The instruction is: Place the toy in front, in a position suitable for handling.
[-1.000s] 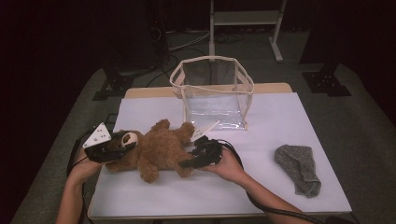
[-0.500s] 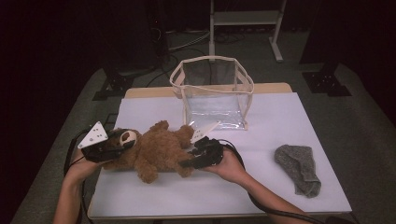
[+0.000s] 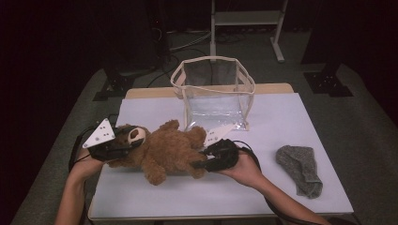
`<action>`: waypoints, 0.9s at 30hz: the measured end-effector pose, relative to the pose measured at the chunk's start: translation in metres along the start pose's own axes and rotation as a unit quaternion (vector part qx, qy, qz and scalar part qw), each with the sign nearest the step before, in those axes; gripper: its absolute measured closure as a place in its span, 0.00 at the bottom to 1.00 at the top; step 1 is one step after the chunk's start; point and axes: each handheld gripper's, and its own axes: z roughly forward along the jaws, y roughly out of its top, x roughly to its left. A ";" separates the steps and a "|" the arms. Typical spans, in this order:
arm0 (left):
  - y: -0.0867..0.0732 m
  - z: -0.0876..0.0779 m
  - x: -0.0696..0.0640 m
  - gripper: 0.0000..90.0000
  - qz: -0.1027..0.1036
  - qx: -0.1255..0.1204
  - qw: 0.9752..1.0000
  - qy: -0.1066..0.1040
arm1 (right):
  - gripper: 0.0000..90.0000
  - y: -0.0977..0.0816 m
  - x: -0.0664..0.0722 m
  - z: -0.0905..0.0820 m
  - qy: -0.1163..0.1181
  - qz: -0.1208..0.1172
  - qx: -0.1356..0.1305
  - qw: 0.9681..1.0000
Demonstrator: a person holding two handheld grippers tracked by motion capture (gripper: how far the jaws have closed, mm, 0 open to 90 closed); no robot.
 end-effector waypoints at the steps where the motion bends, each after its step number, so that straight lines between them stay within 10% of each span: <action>1: 0.004 0.003 -0.002 0.54 0.003 -0.003 1.000 -0.003 | 0.75 -0.001 0.002 -0.007 -0.005 -0.003 0.001 1.000; 15: 0.065 0.099 -0.055 0.54 0.026 -0.023 0.997 -0.064 | 0.75 -0.060 0.006 -0.115 -0.099 0.007 0.011 0.995; 21: 0.057 0.143 -0.087 0.54 0.012 -0.003 0.994 -0.107 | 0.74 -0.109 0.005 -0.138 -0.110 0.038 0.026 0.993; 27: 0.041 0.150 -0.103 0.52 -0.013 0.009 0.992 -0.126 | 0.69 -0.152 0.006 -0.137 -0.105 0.076 0.018 0.991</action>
